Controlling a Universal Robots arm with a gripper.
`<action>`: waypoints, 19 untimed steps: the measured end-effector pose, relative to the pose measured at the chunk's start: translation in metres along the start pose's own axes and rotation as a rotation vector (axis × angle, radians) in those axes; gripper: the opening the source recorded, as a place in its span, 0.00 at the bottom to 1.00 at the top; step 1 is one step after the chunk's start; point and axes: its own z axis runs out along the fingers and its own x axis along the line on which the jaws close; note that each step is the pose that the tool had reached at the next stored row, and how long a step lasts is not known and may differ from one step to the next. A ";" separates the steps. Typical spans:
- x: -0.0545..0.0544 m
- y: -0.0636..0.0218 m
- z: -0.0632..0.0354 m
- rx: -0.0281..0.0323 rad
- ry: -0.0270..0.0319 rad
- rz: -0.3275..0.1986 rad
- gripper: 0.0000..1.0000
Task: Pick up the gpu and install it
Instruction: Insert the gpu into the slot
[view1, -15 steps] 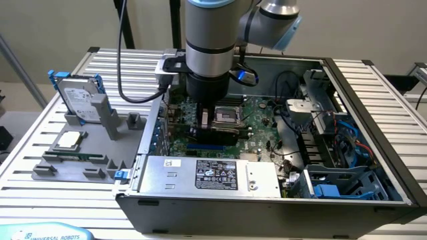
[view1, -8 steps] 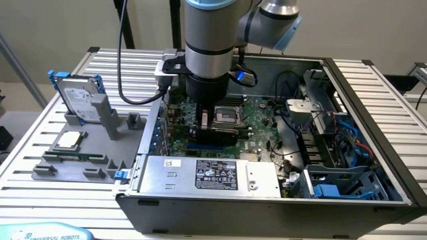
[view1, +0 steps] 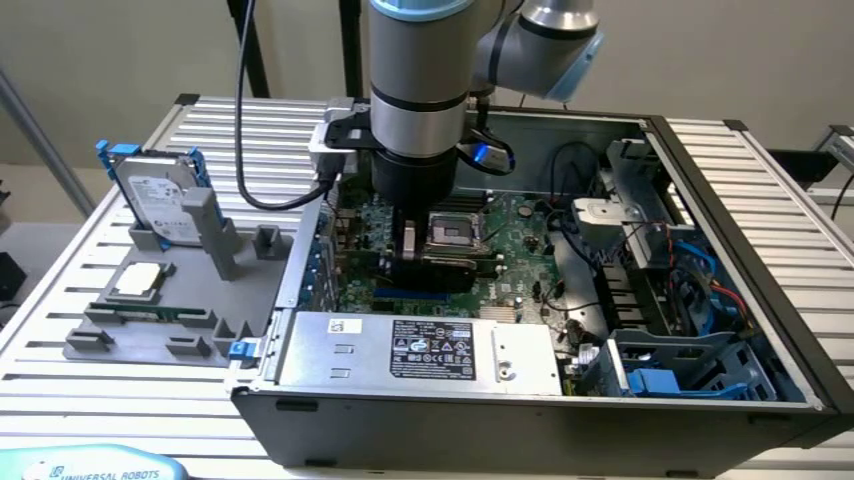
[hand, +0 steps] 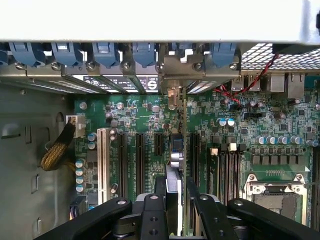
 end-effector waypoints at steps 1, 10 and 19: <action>0.000 0.0001 0.0004 0.0000 -0.0001 0.000 0.27; 0.000 0.0009 0.0028 0.0000 0.0000 0.005 0.27; 0.000 0.0009 0.0046 0.0002 0.0013 0.010 0.27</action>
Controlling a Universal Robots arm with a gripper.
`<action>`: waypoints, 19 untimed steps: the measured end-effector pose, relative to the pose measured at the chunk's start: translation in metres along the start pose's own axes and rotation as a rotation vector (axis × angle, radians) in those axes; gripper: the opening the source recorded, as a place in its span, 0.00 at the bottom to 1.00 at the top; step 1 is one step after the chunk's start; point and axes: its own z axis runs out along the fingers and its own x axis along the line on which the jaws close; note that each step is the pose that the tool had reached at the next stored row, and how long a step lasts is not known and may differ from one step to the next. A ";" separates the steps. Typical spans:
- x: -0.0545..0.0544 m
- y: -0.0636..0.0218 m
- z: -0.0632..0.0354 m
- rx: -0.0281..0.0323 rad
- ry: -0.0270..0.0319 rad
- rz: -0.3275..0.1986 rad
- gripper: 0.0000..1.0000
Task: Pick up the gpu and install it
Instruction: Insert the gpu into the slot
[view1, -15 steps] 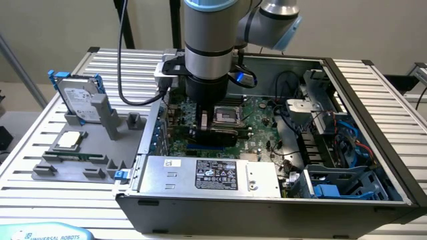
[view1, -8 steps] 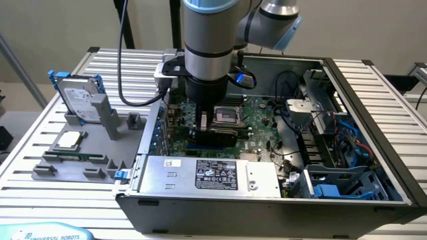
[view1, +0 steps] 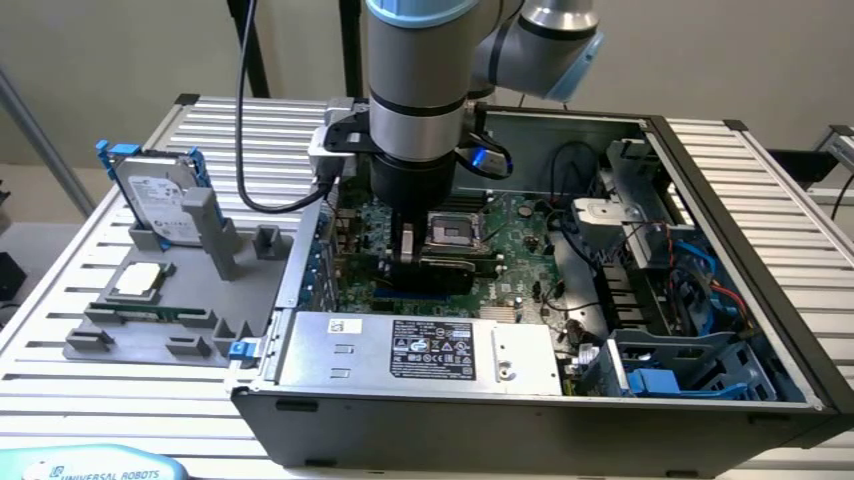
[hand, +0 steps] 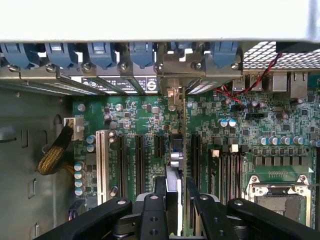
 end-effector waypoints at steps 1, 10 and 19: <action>0.000 0.0000 0.0000 0.0000 0.0000 0.000 0.27; -0.001 0.0000 0.0000 0.0000 0.0013 0.000 0.27; -0.001 0.0001 0.0008 0.0003 0.0078 0.000 0.27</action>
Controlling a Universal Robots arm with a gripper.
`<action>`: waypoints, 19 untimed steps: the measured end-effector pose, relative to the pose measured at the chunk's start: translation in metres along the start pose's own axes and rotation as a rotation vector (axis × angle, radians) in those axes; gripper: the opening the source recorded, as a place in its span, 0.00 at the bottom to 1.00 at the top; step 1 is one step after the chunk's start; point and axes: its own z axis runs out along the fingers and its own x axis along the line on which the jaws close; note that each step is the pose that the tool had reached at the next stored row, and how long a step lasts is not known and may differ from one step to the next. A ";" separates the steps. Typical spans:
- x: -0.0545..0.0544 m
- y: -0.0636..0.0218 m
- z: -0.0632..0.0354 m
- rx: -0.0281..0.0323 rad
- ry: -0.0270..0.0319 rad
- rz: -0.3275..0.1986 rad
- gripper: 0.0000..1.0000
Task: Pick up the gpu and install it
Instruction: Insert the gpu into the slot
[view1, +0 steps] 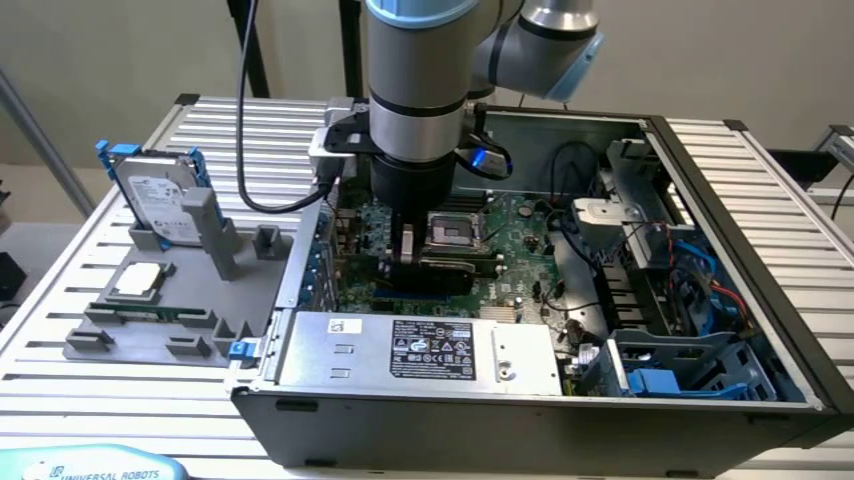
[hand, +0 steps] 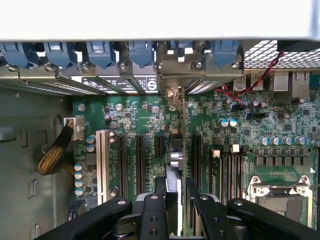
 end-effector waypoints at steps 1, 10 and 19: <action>0.000 0.0001 0.0001 0.0000 0.0012 0.000 0.27; -0.002 0.0003 0.0016 0.0002 0.0102 0.002 0.27; -0.003 0.0010 0.0023 0.0005 0.0126 0.007 0.27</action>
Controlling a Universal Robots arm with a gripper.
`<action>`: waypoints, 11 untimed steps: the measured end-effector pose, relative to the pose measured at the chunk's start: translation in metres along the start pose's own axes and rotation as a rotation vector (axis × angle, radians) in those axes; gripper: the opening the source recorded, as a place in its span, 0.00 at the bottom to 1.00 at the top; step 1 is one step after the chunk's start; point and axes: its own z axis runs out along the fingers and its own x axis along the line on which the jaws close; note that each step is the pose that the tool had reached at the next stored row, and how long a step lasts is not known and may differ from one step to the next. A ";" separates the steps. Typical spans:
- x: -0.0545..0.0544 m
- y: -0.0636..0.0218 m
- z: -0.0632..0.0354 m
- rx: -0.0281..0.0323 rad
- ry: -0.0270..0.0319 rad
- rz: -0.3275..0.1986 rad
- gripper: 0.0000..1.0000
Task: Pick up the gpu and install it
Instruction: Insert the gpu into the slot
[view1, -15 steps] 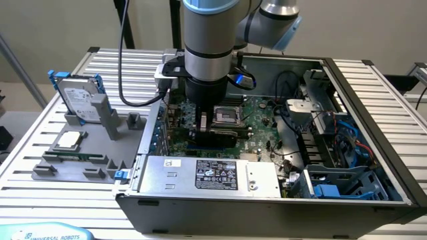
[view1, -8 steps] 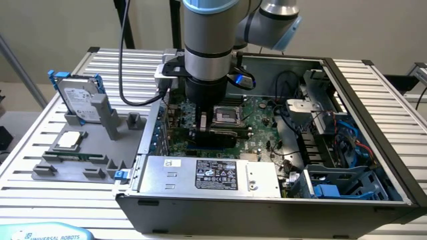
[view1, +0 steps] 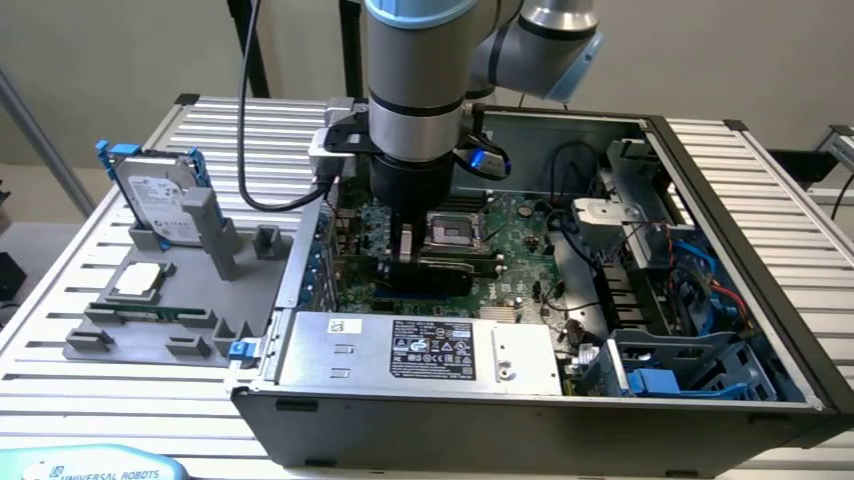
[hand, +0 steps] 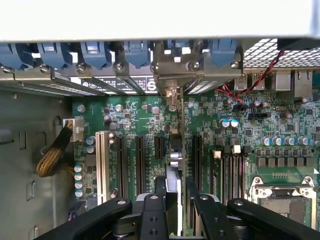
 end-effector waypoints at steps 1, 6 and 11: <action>0.000 0.0001 0.0000 0.0000 0.0004 0.001 0.27; 0.000 0.0005 0.0005 0.0003 0.0036 0.003 0.27; -0.003 0.0008 0.0006 0.0001 0.0078 0.007 0.27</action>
